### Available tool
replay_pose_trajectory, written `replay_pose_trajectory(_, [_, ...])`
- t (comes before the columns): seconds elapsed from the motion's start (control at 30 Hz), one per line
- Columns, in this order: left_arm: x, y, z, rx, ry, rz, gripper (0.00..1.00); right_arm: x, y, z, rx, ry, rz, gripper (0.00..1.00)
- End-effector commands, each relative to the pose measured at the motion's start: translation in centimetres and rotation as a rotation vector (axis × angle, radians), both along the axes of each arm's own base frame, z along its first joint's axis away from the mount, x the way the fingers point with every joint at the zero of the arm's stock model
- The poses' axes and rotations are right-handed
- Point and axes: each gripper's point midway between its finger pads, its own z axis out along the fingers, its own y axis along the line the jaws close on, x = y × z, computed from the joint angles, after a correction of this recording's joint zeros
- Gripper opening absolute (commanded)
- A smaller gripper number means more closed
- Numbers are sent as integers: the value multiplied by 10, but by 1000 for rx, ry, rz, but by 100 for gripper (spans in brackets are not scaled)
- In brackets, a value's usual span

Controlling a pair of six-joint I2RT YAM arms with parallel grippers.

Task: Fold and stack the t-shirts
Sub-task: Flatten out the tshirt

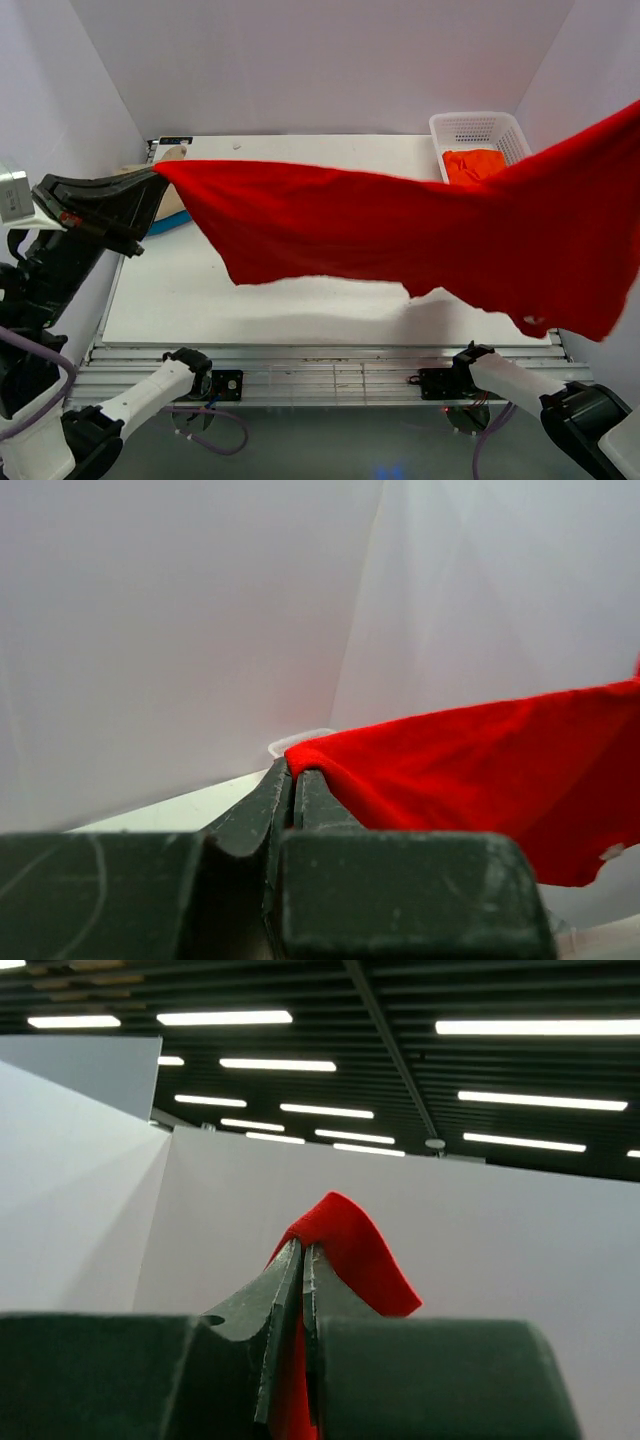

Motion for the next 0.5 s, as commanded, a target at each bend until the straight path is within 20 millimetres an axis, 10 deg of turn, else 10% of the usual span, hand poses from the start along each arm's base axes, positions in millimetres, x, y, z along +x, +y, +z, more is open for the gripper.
replay_pose_trajectory(0.0, [34, -22, -59, 79, 216, -23, 0, 25, 7, 1, 28, 19, -3, 8])
replay_pose_trajectory(0.2, [95, -30, -145, 142, 401, 97, 0, 108, 32, -44, -37, 186, -90, 8])
replay_pose_trajectory(0.47, [192, -19, -321, 281, 707, 430, 0, 300, 91, -228, -254, 630, -256, 8])
